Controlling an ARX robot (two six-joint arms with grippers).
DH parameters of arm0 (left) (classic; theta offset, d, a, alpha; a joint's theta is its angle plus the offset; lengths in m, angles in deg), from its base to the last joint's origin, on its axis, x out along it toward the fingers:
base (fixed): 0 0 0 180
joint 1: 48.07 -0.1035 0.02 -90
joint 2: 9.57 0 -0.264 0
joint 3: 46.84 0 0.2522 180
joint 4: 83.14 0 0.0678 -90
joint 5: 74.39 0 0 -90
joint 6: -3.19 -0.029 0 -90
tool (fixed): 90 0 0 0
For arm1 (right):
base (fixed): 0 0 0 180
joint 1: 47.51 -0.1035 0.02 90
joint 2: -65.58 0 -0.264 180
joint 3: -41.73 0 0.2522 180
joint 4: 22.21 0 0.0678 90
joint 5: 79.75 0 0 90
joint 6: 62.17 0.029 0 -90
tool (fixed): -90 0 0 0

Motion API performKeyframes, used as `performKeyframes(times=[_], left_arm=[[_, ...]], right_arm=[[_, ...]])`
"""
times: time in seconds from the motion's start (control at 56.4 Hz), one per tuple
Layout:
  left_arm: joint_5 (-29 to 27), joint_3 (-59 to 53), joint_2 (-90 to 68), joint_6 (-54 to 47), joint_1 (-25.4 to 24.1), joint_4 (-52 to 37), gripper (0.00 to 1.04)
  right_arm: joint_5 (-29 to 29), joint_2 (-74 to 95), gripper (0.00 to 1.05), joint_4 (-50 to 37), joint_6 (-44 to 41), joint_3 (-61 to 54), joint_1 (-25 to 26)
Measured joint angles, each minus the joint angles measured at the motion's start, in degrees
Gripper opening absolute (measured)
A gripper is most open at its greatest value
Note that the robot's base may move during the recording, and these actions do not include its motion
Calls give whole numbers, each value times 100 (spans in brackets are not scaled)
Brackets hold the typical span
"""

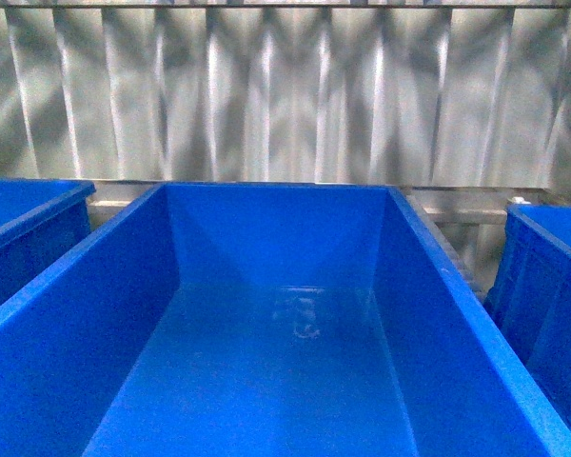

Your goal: Pick red and yellow buttons and place in box

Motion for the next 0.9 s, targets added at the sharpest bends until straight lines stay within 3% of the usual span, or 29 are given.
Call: performKeyframes(times=[0.106,0.905], left_arm=[[0,0,0,0,0,0,97],[0,0,0,0,0,0,97]], right_arm=[[0,0,99,0,2,0,0],[0,0,98,0,0,0,0]])
